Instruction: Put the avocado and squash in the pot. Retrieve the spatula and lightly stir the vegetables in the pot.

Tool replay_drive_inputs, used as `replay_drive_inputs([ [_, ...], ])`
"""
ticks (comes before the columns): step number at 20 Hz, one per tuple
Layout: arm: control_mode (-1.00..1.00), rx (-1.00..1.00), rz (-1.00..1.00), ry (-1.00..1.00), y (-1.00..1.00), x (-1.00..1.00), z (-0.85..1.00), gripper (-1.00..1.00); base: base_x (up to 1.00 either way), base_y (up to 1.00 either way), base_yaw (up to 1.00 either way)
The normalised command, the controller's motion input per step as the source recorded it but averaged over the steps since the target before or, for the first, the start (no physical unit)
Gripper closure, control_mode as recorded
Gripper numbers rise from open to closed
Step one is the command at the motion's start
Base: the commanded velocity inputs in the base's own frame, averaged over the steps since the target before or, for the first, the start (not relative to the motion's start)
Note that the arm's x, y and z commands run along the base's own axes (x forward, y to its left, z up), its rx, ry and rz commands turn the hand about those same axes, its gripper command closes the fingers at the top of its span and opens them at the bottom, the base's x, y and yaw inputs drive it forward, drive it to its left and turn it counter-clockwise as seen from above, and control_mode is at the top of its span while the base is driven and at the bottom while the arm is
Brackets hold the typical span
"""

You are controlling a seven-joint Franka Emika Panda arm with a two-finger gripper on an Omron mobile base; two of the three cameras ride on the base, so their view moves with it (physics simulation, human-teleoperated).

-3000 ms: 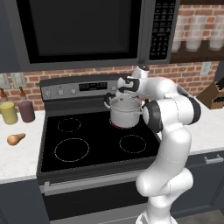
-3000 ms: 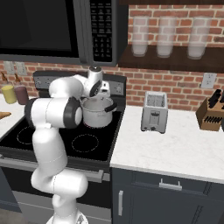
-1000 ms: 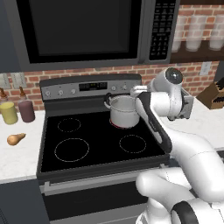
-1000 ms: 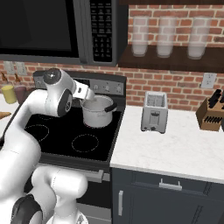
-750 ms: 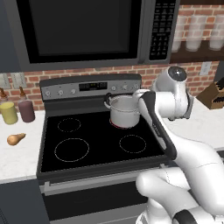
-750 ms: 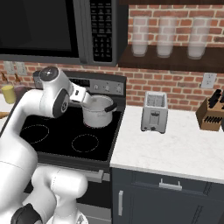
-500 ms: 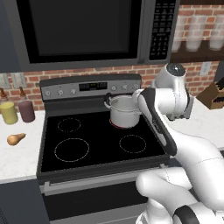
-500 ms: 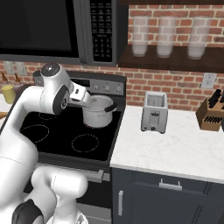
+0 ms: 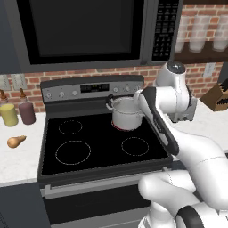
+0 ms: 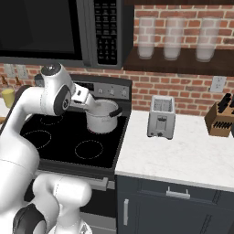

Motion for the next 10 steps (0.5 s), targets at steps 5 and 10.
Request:
replay_drive_inputs([
  [5,-1.00,-0.04,0.01,0.09,0.11,-0.07,-0.07,-1.00,0.00,0.00,0.00],
  [10,1.00,-0.03,0.03,0.06,0.21,-0.18,-0.11,-1.00,-0.12,0.38,0.00],
])
